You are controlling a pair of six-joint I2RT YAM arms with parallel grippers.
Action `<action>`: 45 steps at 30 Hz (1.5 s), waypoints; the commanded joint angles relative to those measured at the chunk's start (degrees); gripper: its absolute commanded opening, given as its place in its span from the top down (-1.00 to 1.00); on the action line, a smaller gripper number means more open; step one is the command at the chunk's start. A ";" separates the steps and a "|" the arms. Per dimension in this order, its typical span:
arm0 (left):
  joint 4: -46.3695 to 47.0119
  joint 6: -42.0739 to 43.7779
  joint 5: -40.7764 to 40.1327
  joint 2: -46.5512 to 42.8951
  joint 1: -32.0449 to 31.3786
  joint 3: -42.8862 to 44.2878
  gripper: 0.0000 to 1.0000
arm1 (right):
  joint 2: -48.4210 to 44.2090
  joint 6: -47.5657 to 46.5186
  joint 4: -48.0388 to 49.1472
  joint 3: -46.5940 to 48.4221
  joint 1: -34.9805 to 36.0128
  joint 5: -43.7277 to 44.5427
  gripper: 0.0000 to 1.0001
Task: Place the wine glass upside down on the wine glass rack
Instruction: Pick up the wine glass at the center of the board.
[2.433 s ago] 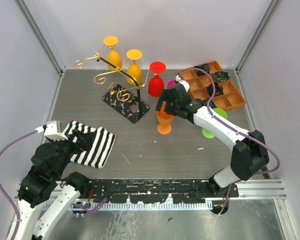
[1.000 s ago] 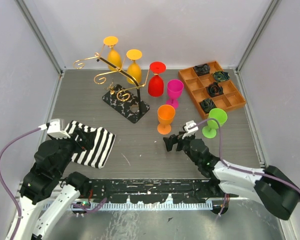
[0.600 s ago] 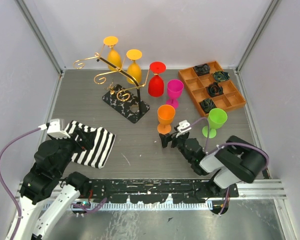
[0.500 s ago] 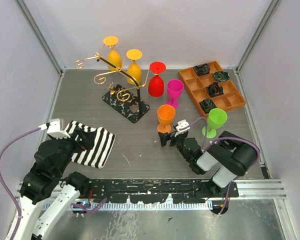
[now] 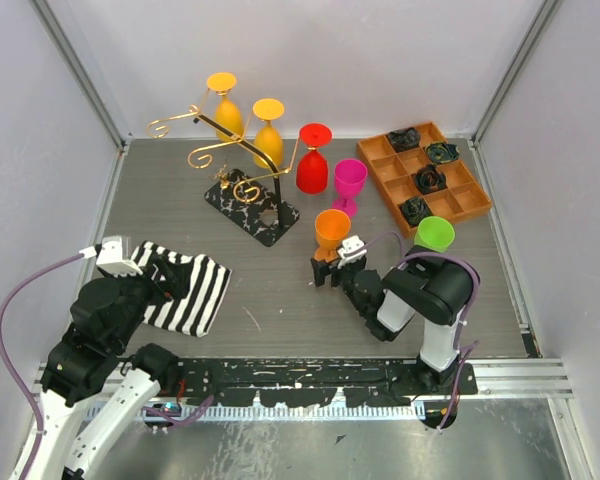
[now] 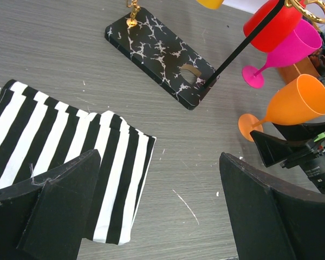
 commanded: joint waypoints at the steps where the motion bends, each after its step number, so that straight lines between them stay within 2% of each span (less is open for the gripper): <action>1: 1.98 0.21 0.78 0.16 0.15 -0.63 -0.96 | 1.72 -1.88 9.87 2.56 0.21 1.18 -0.76; 12: 1.99 0.30 0.85 0.47 0.15 -0.62 -0.96 | 3.84 -2.35 9.91 4.76 -0.25 1.04 -0.59; 21: 2.00 0.30 0.97 1.03 0.14 -0.54 -0.96 | 5.11 -2.13 9.86 5.45 -0.50 0.71 -0.34; 24: 2.00 0.30 0.95 1.26 0.15 -0.52 -0.96 | 5.57 -2.07 9.89 5.71 -0.57 0.94 -0.17; 45: 2.00 0.35 0.73 1.31 0.12 -0.60 -0.96 | 6.25 -2.41 9.89 5.55 -0.83 -0.83 0.65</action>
